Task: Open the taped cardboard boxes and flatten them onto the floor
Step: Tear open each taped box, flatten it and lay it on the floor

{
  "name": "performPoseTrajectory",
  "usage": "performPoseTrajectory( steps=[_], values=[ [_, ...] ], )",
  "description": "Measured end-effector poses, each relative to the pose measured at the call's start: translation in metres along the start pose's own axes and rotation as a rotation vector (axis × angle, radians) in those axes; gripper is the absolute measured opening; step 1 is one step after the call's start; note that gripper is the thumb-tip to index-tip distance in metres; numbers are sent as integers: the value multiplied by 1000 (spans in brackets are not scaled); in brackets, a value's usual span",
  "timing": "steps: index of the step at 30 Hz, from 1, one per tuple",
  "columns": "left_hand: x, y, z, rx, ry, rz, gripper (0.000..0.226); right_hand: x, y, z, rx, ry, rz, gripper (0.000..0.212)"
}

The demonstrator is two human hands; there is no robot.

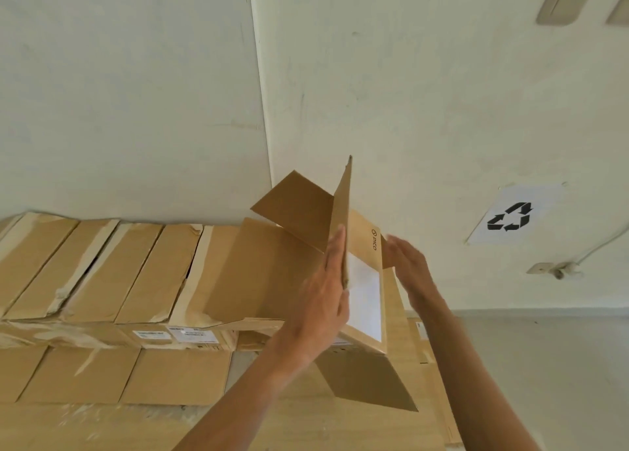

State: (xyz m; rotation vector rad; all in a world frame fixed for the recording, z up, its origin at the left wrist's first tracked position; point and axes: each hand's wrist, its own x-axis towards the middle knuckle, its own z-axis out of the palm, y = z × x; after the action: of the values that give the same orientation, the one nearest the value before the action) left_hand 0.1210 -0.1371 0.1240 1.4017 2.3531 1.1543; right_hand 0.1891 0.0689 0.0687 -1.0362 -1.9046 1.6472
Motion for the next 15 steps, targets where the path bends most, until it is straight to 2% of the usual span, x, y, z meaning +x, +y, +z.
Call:
performPoseTrajectory(
  steps=[2, 3, 5, 6, 9, 12, 15],
  values=[
    [-3, -10, -8, -38, 40, -19, 100, 4, 72, -1, -12, 176, 303, 63],
    [-4, -13, -11, -66, 49, -20, 99, 4, 106, 1, 44, 164, 489, 78],
    [-5, -16, -14, -110, 38, -22, 97, -2, 151, 9, 257, -4, 785, 98],
    [-6, -17, -14, -121, 27, -25, 97, -10, 155, 15, 394, -102, 856, 101],
    [-8, -19, -18, -175, 23, -57, 95, -12, 157, 23, 665, -270, 843, 89],
    [-5, -28, -28, -231, 54, -106, 88, -5, 147, 23, 608, -292, 782, 81],
    [-6, -35, -40, -183, 65, -90, 87, -2, 139, 15, 525, -193, 742, 74]
  ],
)
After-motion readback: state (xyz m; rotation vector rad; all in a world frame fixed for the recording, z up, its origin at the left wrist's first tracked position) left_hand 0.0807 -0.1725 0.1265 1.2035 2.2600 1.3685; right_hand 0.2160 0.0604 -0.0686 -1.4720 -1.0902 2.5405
